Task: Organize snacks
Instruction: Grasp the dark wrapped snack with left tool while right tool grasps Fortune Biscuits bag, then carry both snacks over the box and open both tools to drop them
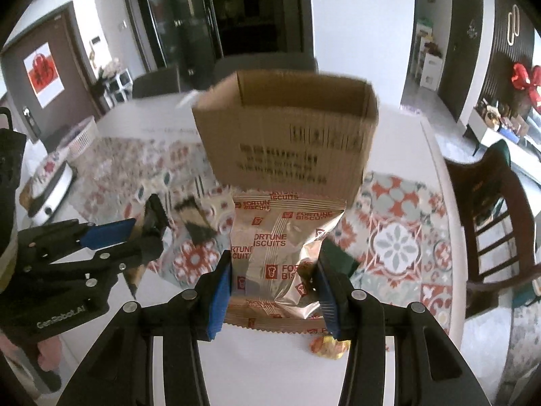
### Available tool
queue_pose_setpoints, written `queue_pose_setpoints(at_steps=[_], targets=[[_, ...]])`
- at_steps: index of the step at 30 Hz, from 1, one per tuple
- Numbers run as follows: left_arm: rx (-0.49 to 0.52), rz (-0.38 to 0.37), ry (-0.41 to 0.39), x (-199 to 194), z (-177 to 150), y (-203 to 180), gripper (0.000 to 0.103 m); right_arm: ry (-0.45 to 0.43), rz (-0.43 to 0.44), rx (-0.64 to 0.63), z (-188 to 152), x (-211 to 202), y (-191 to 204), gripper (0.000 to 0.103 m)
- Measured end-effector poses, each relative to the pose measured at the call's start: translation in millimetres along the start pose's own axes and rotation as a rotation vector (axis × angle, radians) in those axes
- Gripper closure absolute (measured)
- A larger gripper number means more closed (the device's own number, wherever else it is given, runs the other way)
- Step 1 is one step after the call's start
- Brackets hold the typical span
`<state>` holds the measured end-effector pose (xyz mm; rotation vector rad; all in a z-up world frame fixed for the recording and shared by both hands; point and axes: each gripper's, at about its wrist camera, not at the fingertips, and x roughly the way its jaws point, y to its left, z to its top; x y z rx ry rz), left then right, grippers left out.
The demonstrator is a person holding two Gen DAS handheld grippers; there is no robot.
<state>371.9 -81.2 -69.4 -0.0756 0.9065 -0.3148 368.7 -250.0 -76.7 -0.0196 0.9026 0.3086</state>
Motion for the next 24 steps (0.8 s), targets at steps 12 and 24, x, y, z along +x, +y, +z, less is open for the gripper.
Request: queue_pose_setpoints(at_steps=[12,24], targets=[[0.035,0.017,-0.155,-26.3,57.9,-9.4,0.067,-0.16,0.002,0.021,48.8,-33.5,-6.2,0.056],[0.043,0.013,-0.2,-16.0,112.4,-9.2,0.067,-0.205,0.039,0.058,104.4,-26.0,-21.6,0.056]])
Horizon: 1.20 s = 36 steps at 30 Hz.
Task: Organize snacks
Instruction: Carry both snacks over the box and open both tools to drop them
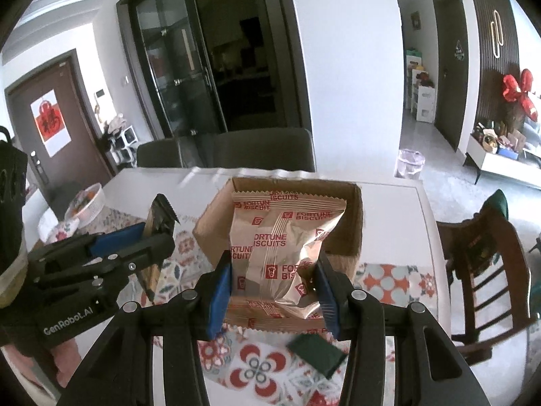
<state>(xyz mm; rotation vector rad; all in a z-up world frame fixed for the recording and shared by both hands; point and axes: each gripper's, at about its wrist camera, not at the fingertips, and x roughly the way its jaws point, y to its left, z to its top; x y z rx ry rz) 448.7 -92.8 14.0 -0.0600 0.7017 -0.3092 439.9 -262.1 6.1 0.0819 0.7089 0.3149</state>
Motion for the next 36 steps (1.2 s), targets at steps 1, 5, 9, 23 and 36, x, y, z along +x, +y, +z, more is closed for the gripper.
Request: queue_pose_setpoints(at_steps=[1,5,9,23,36], targets=[[0.001,0.003,-0.005,2.1,4.9,0.6,0.067,-0.003,-0.002,0.001,4.8,2.6,-0.7,0.056],[0.001,0.009,-0.013,8.9,16.6,1.9,0.067,-0.004,0.002,0.0,22.0,14.4,-2.7,0.056],[-0.012,0.007,0.001,23.4,25.8,5.8,0.067,0.01,0.004,0.0,31.6,29.6,-5.6,0.056],[-0.046,0.028,0.107,96.5,49.2,19.0,0.067,0.105,-0.023,0.005,52.3,92.6,-22.3,0.056],[-0.069,0.05,0.177,145.5,49.2,30.9,0.057,0.178,-0.025,0.028,51.9,139.8,-39.5,0.055]])
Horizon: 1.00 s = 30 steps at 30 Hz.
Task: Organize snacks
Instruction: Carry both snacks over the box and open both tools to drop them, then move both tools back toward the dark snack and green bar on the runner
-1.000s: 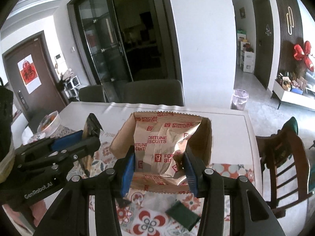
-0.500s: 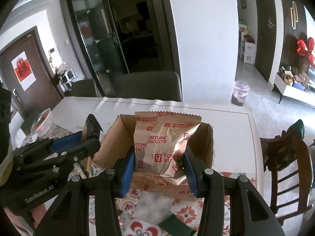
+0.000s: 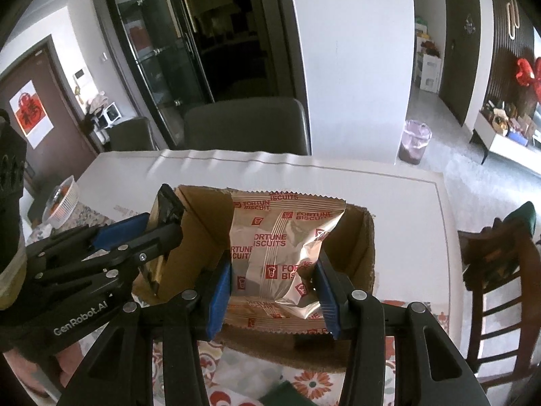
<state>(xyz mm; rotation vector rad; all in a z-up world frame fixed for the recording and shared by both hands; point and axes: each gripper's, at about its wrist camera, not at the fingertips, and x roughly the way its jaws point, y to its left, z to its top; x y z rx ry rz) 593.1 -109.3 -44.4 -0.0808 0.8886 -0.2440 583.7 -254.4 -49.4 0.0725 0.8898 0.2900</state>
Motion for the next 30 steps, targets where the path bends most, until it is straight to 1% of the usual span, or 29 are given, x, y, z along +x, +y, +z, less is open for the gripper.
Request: queue_pose_setpoints(at_steps=[2,3,4,5,7,9,14,17,21,26,30], targets=[[-0.009,-0.004,0.003,1.9,-0.5,1.9,0.046,0.01,-0.009,0.004,-0.4,4.6,-2.3,0.053],[-0.011,0.008,-0.004,1.9,-0.3,3.6,0.045,0.019,-0.014,0.005,-0.5,7.3,-3.6,0.049],[-0.01,0.013,-0.012,1.5,-0.7,4.2,0.044,0.016,-0.026,0.008,-1.3,8.5,-4.8,0.043],[-0.009,0.015,-0.011,1.5,-0.9,4.7,0.041,0.01,-0.036,0.01,-1.8,8.9,-6.2,0.036],[-0.013,0.016,-0.002,0.6,-2.0,5.7,0.04,0.006,-0.055,0.02,-3.6,8.8,-9.5,0.033],[-0.018,0.02,-0.006,-4.5,-5.1,6.3,0.04,0.002,-0.068,0.029,-4.9,6.5,-12.4,0.033],[0.004,0.058,-0.026,-23.3,-13.4,1.5,0.039,-0.036,-0.136,0.019,-11.5,-11.7,-11.4,0.033],[0.009,0.062,-0.039,-39.0,-18.6,-1.6,0.037,-0.075,-0.175,0.005,-15.9,-28.5,-8.7,0.033],[0.021,0.06,-0.07,-62.0,-26.5,-5.8,0.033,-0.113,-0.205,-0.024,-24.3,-51.6,-1.6,0.033],[0.053,0.086,-0.087,-88.0,-40.3,-10.6,0.032,-0.147,-0.203,-0.048,-34.7,-78.0,7.5,0.033],[0.057,0.11,-0.082,-100.6,-52.0,-8.2,0.028,-0.142,-0.212,-0.049,-40.1,-87.9,12.7,0.033]])
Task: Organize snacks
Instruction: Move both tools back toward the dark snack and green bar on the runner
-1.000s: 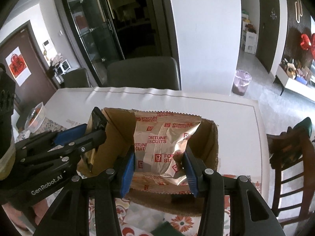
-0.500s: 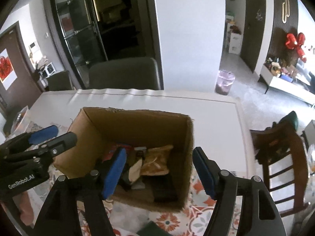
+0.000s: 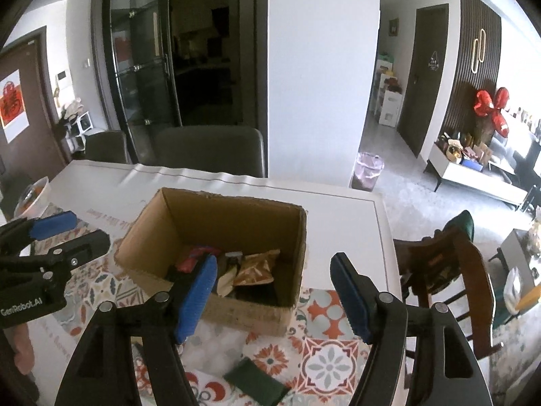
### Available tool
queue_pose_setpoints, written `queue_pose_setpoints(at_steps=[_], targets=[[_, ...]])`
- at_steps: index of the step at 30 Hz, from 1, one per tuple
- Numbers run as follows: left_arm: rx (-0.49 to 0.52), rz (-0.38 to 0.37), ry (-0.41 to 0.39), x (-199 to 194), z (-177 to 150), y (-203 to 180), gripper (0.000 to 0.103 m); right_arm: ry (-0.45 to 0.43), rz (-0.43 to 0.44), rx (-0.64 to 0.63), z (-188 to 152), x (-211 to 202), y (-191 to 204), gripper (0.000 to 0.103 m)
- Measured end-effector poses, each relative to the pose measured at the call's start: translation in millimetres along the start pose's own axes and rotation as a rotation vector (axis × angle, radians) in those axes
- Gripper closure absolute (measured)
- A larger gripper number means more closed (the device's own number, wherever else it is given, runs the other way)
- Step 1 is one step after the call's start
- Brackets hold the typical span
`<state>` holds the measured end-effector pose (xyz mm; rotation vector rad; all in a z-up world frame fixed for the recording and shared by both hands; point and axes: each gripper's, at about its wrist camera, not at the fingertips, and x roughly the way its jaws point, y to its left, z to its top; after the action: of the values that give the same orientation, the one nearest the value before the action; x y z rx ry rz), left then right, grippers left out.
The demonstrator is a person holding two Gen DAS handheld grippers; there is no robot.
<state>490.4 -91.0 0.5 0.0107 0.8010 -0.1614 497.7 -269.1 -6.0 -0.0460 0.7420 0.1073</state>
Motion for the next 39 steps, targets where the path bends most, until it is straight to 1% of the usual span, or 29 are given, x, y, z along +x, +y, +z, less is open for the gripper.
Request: queue_pose_setpoints(at_steps=[5,9,12,14,17,18,20,24,28,31,36,39], targets=[[0.001,0.07,0.021,-9.2,-19.6,7.6,0.028,0.028,-0.03,-0.034,-9.5,-2.0,7.8,0.033],[-0.032,0.081,0.069,-6.7,-38.0,15.6,0.027,0.073,-0.02,-0.074,-19.0,2.5,16.4,0.033],[-0.069,0.097,0.11,-0.5,-49.8,22.7,0.027,0.128,-0.01,-0.112,-27.0,8.9,24.5,0.033],[-0.092,0.131,0.138,5.3,-58.7,27.6,0.027,0.179,-0.004,-0.149,-33.9,14.6,31.4,0.033],[-0.131,0.153,0.183,14.2,-72.0,34.9,0.027,0.26,0.001,-0.232,-45.4,26.0,40.6,0.033],[-0.148,0.155,0.198,17.6,-76.0,37.0,0.027,0.281,0.007,-0.253,-48.0,29.4,42.5,0.033],[-0.186,0.15,0.229,25.7,-83.0,41.2,0.027,0.359,0.017,-0.309,-54.2,43.2,47.6,0.033],[-0.283,0.134,0.302,44.8,-95.9,50.9,0.027,0.486,0.051,-0.349,-63.4,68.5,53.6,0.033],[-0.365,0.153,0.356,65.4,-108.8,61.0,0.027,0.56,0.06,-0.399,-77.6,85.9,62.2,0.033],[-0.423,0.176,0.399,82.8,-119.8,64.3,0.027,0.598,0.045,-0.429,-87.7,100.6,65.1,0.033],[-0.474,0.224,0.453,109.1,-132.6,66.1,0.027,0.684,0.043,-0.442,-105.0,128.8,62.0,0.033],[-0.492,0.232,0.48,120.4,-138.8,65.8,0.028,0.7,0.033,-0.472,-114.7,140.0,62.3,0.033]])
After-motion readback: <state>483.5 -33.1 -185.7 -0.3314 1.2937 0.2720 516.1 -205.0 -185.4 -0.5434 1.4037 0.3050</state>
